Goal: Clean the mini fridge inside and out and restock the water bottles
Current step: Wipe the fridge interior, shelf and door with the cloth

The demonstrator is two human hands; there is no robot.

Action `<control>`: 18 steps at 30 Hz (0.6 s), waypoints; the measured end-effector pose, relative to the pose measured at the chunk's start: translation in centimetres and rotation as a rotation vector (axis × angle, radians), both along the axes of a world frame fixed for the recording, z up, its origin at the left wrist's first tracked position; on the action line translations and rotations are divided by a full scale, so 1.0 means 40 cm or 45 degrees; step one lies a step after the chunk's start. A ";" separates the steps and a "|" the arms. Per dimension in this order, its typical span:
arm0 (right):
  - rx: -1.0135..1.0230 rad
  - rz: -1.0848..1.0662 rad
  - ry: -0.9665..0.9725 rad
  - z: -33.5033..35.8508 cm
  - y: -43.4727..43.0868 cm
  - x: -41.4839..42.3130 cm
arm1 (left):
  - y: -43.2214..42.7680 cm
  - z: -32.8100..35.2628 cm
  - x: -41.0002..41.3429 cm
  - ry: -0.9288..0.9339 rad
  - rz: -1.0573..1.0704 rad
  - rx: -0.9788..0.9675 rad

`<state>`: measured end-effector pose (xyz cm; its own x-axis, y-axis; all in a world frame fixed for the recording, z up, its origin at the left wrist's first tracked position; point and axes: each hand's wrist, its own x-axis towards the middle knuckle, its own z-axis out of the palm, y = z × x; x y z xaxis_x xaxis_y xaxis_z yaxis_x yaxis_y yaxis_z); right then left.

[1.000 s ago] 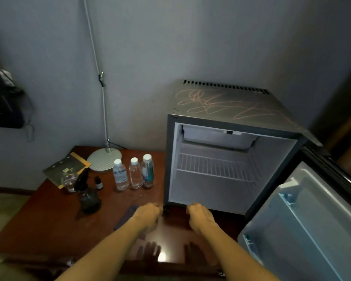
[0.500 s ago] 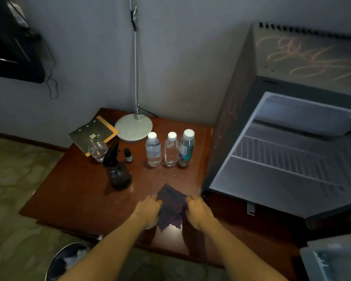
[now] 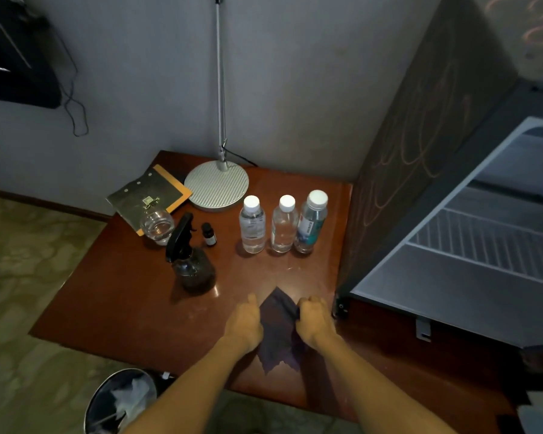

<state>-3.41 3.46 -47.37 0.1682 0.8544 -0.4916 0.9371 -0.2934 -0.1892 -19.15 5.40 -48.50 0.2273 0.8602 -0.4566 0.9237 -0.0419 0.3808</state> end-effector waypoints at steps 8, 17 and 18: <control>0.070 -0.102 0.073 0.061 -0.052 0.030 | -0.021 0.074 0.046 -0.279 0.165 -0.157; -0.111 -0.998 1.013 0.212 -0.128 0.058 | -0.061 0.258 0.160 -0.575 -0.010 -0.154; -0.058 -1.079 1.104 0.210 -0.130 0.070 | -0.071 0.279 0.177 -0.617 -0.035 -0.175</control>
<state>-0.59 -1.75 -38.97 0.2655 0.6120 -0.7450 0.0120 -0.7748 -0.6321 -12.06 2.58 -37.33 0.4627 0.7902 -0.4018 0.6389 0.0169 0.7691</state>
